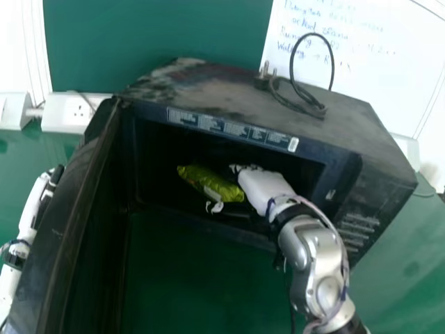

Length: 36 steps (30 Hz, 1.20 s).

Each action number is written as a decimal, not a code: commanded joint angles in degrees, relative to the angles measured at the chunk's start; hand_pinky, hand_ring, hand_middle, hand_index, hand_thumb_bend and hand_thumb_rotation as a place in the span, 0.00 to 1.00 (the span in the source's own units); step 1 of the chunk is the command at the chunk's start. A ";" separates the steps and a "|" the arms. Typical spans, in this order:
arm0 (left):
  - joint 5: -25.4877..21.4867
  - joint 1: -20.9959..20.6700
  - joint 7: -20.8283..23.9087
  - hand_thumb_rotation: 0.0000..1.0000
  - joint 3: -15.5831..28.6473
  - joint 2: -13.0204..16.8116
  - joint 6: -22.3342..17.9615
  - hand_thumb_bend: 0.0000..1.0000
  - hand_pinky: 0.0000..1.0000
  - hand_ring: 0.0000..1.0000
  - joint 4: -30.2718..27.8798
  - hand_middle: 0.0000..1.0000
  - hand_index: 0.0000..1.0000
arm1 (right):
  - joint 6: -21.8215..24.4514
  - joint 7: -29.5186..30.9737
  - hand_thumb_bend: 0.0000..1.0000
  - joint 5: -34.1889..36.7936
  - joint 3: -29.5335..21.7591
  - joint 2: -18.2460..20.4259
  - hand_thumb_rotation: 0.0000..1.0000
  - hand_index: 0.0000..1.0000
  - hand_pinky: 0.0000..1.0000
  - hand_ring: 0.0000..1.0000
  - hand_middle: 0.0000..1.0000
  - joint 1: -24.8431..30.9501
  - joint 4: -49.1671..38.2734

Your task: Put biscuit inside oven

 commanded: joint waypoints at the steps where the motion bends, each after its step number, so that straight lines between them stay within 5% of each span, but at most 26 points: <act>1: 0.36 0.21 0.04 0.07 -0.22 0.13 -0.64 0.51 0.28 0.36 -0.18 0.42 0.48 | -1.08 0.93 0.96 -0.64 -1.47 -1.40 0.96 1.00 0.86 0.97 1.00 1.97 -3.50; 10: 0.51 -0.09 0.14 0.07 -0.15 0.35 -0.92 0.51 0.28 0.36 0.80 0.42 0.48 | -2.99 6.93 0.99 4.10 -12.63 -5.66 1.00 1.00 0.90 0.98 1.00 9.90 -18.64; 17: 0.92 -0.14 0.54 0.07 -0.28 0.42 -0.66 0.51 0.28 0.36 0.39 0.42 0.48 | -2.72 11.51 0.98 15.45 -25.13 -8.64 0.97 1.00 0.88 0.95 0.97 15.19 -28.06; 20: -0.02 -0.21 -0.05 0.07 -0.18 0.34 -0.27 0.51 0.28 0.36 0.62 0.42 0.48 | -2.53 16.45 1.00 20.16 -29.96 -13.11 1.00 1.00 0.87 0.94 0.96 15.72 -31.50; 30: -0.23 -0.47 -0.36 0.07 0.02 0.27 -0.46 0.51 0.28 0.36 1.33 0.42 0.48 | 6.76 27.59 0.99 29.65 -45.06 -24.10 0.94 1.00 0.93 0.96 0.98 17.64 -38.95; 36: -1.33 -0.44 -0.98 0.07 0.16 0.10 -0.35 0.51 0.28 0.36 1.01 0.42 0.48 | 11.01 29.44 0.90 33.06 -53.67 -27.27 0.79 1.00 0.84 0.92 0.95 19.94 -39.58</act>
